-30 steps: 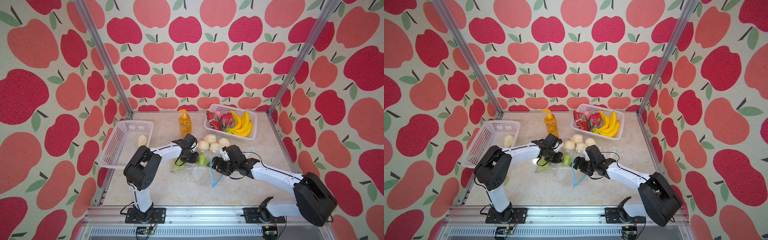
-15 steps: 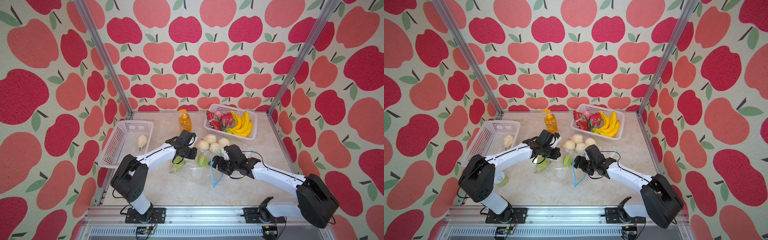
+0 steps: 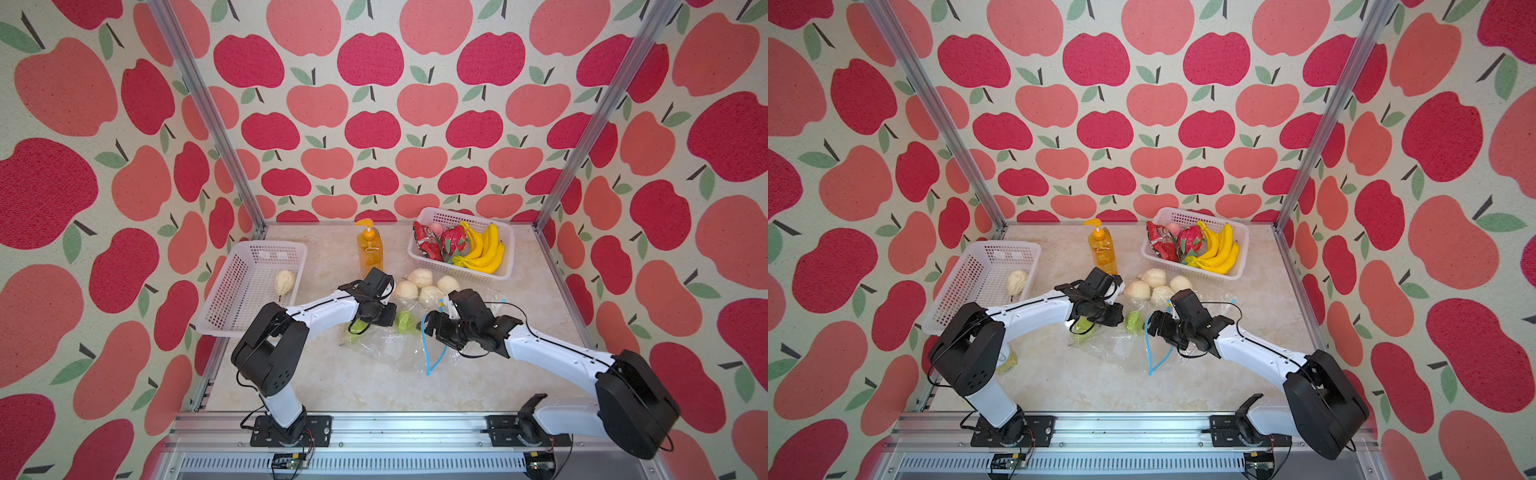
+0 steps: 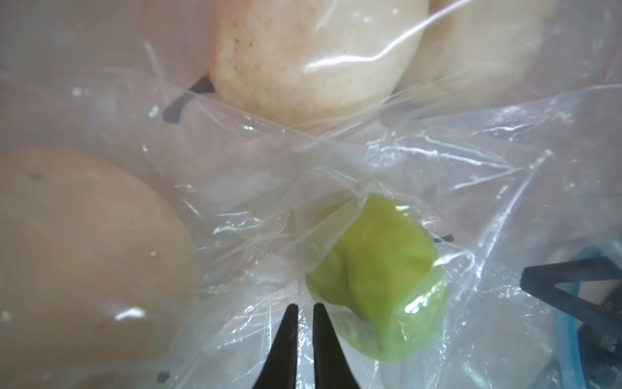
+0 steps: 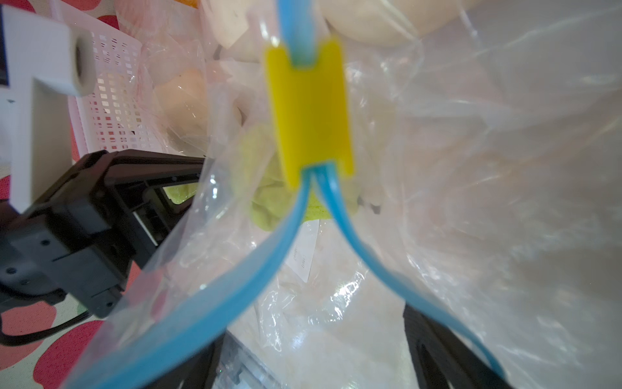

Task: Open the zip-top bag and take out the pear
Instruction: Pick up the pear from the zipper food storage bag.

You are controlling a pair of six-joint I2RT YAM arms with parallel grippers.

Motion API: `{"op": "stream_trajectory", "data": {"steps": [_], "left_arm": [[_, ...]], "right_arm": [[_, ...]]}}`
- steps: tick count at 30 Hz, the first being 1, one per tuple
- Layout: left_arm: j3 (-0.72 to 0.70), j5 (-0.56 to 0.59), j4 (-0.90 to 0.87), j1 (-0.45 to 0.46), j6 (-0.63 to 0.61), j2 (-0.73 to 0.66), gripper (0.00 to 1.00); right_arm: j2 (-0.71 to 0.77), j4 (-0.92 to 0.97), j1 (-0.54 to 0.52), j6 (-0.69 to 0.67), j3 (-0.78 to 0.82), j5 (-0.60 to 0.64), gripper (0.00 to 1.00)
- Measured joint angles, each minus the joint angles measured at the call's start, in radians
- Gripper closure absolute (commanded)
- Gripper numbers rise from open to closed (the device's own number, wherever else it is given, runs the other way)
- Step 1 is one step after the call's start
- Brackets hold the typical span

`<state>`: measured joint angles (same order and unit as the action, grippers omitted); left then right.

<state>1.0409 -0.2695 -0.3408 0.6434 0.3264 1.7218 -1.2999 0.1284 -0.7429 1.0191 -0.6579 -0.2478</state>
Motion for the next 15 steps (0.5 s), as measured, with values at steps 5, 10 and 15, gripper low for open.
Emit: {"op": "stream_trajectory", "data": {"steps": [5,10,15], "left_arm": [[0.003,0.000,0.042,0.016,0.003,0.059,0.86],[0.015,-0.018,0.086,0.027,0.006,0.108,0.86],[0.026,-0.045,0.117,0.028,0.005,0.132,0.87]], "right_arm": [[-0.020,-0.008,-0.002,-0.013,0.000,0.000,0.13],[-0.087,-0.006,-0.002,-0.031,-0.022,0.011,0.06],[-0.147,0.005,-0.007,-0.054,-0.095,0.046,0.05]]}}
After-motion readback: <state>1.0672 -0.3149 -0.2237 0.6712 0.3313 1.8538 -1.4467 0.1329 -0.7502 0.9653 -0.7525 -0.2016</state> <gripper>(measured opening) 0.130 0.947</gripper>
